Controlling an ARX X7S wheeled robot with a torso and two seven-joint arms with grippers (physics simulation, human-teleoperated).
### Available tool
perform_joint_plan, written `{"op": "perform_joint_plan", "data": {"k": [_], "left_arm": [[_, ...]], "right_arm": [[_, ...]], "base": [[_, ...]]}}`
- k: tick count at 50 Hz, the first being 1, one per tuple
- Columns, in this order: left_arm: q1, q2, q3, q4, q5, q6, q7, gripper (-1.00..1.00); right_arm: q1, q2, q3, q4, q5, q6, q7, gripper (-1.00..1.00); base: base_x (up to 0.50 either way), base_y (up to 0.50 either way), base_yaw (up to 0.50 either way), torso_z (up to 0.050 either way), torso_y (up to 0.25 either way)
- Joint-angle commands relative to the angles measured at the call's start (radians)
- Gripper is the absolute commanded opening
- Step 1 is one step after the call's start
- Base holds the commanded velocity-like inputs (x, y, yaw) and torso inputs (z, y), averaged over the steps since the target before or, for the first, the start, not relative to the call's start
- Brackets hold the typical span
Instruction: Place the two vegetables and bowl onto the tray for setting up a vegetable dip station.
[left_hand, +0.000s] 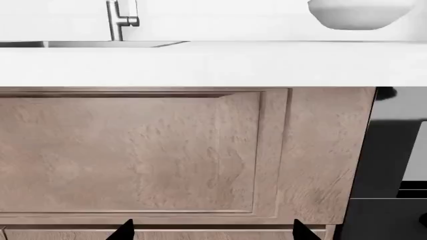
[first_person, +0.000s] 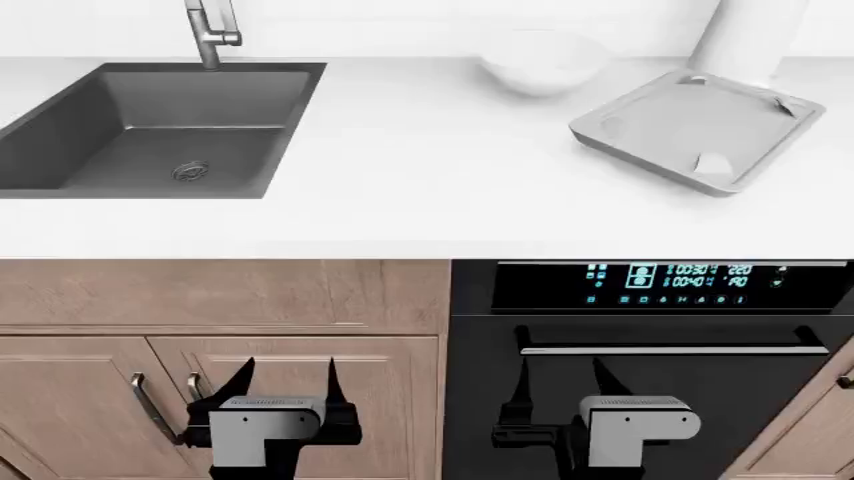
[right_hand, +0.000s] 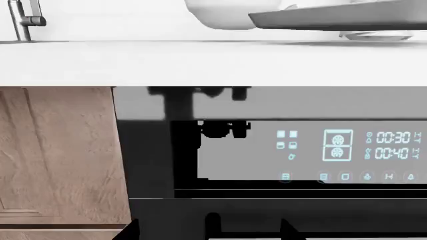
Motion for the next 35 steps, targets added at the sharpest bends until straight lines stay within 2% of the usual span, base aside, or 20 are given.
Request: {"op": "perform_joint_plan", "data": {"k": [1, 12, 14, 35], "left_arm": [[0.0, -0.017, 0.018, -0.005, -0.013, 0.01, -0.019, 1.0], [0.013, -0.046, 0.064, 0.028, -0.028, -0.004, -0.062, 1.0], [0.008, -0.05, 0.067, 0.019, -0.033, 0.001, -0.065, 1.0], [-0.019, -0.078, 0.098, -0.05, -0.056, 0.063, -0.103, 1.0]], "right_arm": [[-0.003, 0.016, -0.012, -0.006, 0.027, 0.004, 0.018, 1.0], [-0.002, 0.048, -0.05, -0.016, 0.064, 0.035, 0.047, 1.0], [0.015, 0.052, -0.046, 0.03, 0.084, 0.006, 0.038, 1.0], [0.007, 0.086, -0.07, 0.015, 0.137, -0.015, 0.05, 1.0]], "base": [[0.0, 0.0, 0.0, 0.0, 0.0], [0.0, 0.0, 0.0, 0.0, 0.0], [-0.15, -0.5, 0.0, 0.0, 0.0], [-0.13, -0.5, 0.0, 0.0, 0.0]]}}
